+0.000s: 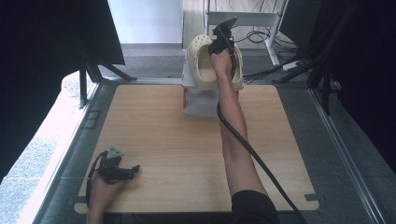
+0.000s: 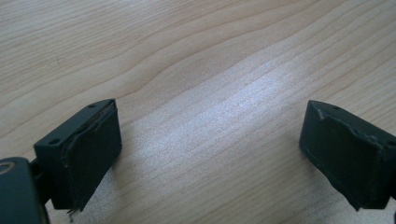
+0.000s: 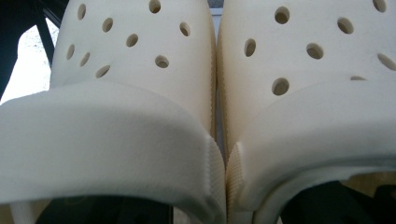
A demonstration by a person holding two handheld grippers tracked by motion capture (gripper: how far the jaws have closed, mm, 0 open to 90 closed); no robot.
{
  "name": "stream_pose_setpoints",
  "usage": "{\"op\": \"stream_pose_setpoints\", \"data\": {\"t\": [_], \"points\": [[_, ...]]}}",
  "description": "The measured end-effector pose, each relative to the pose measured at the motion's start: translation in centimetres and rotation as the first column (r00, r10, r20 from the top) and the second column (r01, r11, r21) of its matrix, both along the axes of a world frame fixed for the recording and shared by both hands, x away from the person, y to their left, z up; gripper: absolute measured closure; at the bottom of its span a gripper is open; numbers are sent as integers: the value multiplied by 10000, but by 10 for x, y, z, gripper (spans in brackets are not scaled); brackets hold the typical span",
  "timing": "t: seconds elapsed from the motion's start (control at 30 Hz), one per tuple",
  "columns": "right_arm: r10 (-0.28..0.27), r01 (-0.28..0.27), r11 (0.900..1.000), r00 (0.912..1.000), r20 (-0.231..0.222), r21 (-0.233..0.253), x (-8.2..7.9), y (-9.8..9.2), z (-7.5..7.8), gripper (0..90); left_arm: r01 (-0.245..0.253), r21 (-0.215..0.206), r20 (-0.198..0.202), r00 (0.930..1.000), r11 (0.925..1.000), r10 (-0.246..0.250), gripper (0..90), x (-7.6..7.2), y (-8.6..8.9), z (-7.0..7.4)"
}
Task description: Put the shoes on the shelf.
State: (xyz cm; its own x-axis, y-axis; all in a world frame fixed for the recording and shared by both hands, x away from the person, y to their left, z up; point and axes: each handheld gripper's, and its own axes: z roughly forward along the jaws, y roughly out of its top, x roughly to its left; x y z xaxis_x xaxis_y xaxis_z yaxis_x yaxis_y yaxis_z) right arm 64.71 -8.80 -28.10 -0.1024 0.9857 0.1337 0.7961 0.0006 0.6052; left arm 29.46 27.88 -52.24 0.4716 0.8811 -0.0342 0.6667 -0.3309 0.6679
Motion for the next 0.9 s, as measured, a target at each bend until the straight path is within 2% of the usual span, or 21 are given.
{"op": "stream_pose_setpoints", "data": {"t": [0.1, 0.2, 0.3, 0.37, 0.43, 0.47, 0.5, 0.57, 0.7, 0.9], "points": [[-15, 15, 10000, 10000, -48, 38, 4, 0, -8, 659, 33, -7, -26, 10000, 10000, -33, 55, 0, 0, 0], [190, -191, 9997, 9998, -90, -125, 5, 1, -15, 625, 33, -3, -23, 10000, 10000, -33, 55, 0, 0, 0], [320, -319, 9994, 9994, 100, -154, 3, 0, -17, 615, 34, -1, -22, 10000, 10000, -34, 56, 0, 0, 0], [595, -589, 9977, 9981, 187, -331, 1, -1, -17, 588, 33, -1, -23, 10000, 10000, -33, 56, 0, 0, 0], [845, -833, 9961, 9957, 386, -303, -1, -3, -16, 531, 30, 0, -22, 10000, 10000, -30, 56, 0, 0, 0], [1024, -1012, 9945, 9936, 474, -286, -2, -5, -15, 481, 30, 0, -21, 10000, 10000, -30, 56, 0, 0, 0], [1318, -1291, 9905, 9894, 606, -467, -5, -6, -13, 420, 31, 2, -22, 10000, 10000, -31, 56, 0, 0, 0], [1440, -1409, 9888, 9873, 670, -488, -6, -7, -13, 390, 25, 1, -20, 10000, 10000, -25, 56, 0, 0, 0], [2200, -2155, 9737, 9737, 593, -743, -10, -11, -13, 308, 24, -1, -18, 10000, 10000, -24, 56, 0, 0, 0], [2558, -2499, 9654, 9630, 848, -746, -19, -20, -7, 217, 31, 5, -21, 10000, 10000, -31, 56, 1, 0, 0]]}}
